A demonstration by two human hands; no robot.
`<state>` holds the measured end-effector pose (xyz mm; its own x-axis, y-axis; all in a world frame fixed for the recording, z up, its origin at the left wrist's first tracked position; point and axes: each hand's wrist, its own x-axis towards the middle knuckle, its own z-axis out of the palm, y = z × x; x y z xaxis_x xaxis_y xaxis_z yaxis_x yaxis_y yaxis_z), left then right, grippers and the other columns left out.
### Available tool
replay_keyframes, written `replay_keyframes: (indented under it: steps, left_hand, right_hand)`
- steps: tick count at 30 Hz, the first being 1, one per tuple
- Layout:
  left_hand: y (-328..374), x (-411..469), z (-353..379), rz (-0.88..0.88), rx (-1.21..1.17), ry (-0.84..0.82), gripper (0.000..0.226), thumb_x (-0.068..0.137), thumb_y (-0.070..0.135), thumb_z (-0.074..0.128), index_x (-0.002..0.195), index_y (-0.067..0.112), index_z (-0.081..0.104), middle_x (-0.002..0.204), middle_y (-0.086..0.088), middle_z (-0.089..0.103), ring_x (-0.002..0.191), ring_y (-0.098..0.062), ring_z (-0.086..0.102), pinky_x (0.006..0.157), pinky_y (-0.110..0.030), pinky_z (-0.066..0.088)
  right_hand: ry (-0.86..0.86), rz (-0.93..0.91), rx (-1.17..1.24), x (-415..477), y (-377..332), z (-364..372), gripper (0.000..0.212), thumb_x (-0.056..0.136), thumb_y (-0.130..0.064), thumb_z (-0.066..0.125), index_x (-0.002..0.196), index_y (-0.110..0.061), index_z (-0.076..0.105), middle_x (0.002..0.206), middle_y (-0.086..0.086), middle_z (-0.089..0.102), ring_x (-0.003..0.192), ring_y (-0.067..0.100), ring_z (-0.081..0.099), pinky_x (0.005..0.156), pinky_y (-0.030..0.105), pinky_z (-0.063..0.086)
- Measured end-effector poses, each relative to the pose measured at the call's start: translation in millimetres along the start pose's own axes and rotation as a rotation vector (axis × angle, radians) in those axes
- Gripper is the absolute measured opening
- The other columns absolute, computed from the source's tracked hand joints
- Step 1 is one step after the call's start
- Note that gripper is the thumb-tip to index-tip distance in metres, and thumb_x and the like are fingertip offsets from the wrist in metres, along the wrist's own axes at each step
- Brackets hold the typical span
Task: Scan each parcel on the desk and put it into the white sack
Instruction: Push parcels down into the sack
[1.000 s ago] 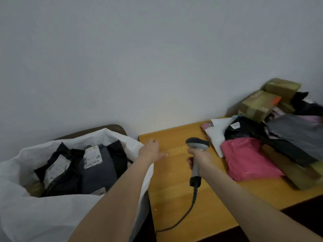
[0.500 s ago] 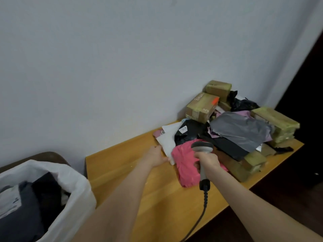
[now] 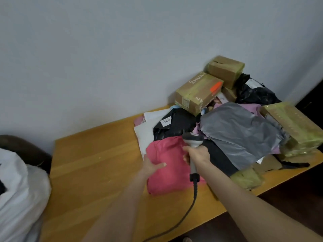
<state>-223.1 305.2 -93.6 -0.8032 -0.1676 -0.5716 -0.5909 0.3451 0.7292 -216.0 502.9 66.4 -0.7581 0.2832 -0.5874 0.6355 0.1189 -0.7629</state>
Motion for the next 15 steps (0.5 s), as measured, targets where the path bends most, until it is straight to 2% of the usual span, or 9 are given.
replay_keyframes:
  steps: [2,3,6,8,10,12,15]
  left_hand:
    - [-7,-3,5,-0.093,-0.055,0.029,0.141,0.023,0.072,0.085,0.138,0.005,0.038,0.133,-0.01,0.055,0.118,-0.025,0.056,0.098,-0.044,0.049]
    - [3,-16,6,-0.111,-0.079,0.039,0.131,0.031,0.07,0.085,0.136,0.004,0.041,0.133,-0.011,0.055,0.117,-0.026,0.057,0.099,-0.043,0.048]
    - [32,-44,4,-0.176,-0.049,0.111,0.072,0.073,0.036,0.081,0.127,-0.002,0.053,0.127,-0.014,0.059,0.116,-0.031,0.057,0.098,-0.034,0.045]
    - [36,-43,-3,-0.185,-0.084,0.186,0.048,0.08,0.019,0.076,0.119,-0.005,0.061,0.122,-0.018,0.062,0.113,-0.032,0.059,0.097,-0.033,0.045]
    - [41,-40,-17,-0.181,-0.113,0.232,0.04,0.078,0.013,0.077,0.112,-0.004,0.065,0.119,-0.016,0.064,0.11,-0.031,0.06,0.099,-0.035,0.045]
    - [51,-44,-36,-0.141,-0.059,0.246,0.037,0.078,0.015,0.078,0.111,0.0,0.067,0.113,-0.009,0.066,0.108,-0.028,0.061,0.097,-0.034,0.045]
    - [80,-55,-70,0.0,-0.019,0.295,0.029,0.08,0.019,0.076,0.106,0.008,0.071,0.101,-0.004,0.07,0.093,-0.021,0.065,0.086,-0.031,0.05]
  right_hand:
    - [-0.031,0.006,0.004,13,2,2,0.026,0.082,-0.012,0.069,0.059,-0.004,0.062,0.05,0.008,0.062,0.046,0.022,0.057,0.062,0.037,0.054]
    - [-0.04,0.019,0.023,18,4,3,0.025,0.083,-0.011,0.069,0.06,-0.004,0.062,0.051,0.009,0.062,0.045,0.021,0.055,0.058,0.035,0.052]
    - [-0.051,0.048,0.042,28,11,6,0.025,0.083,-0.009,0.069,0.06,-0.003,0.061,0.052,0.009,0.061,0.045,0.021,0.055,0.057,0.033,0.049]
    - [-0.069,0.049,0.014,28,14,8,0.028,0.083,-0.009,0.069,0.057,-0.004,0.061,0.049,0.007,0.061,0.046,0.021,0.055,0.062,0.036,0.051]
    - [-0.077,0.05,0.018,27,12,9,0.029,0.083,-0.008,0.069,0.055,-0.005,0.061,0.048,0.007,0.06,0.047,0.021,0.054,0.065,0.037,0.051]
    - [-0.072,0.044,0.055,24,5,10,0.027,0.082,-0.007,0.07,0.057,-0.004,0.061,0.048,0.008,0.06,0.046,0.021,0.054,0.063,0.035,0.05]
    - [-0.065,0.016,0.117,17,-13,13,0.028,0.082,-0.007,0.07,0.056,-0.004,0.06,0.048,0.009,0.06,0.042,0.019,0.052,0.054,0.032,0.048]
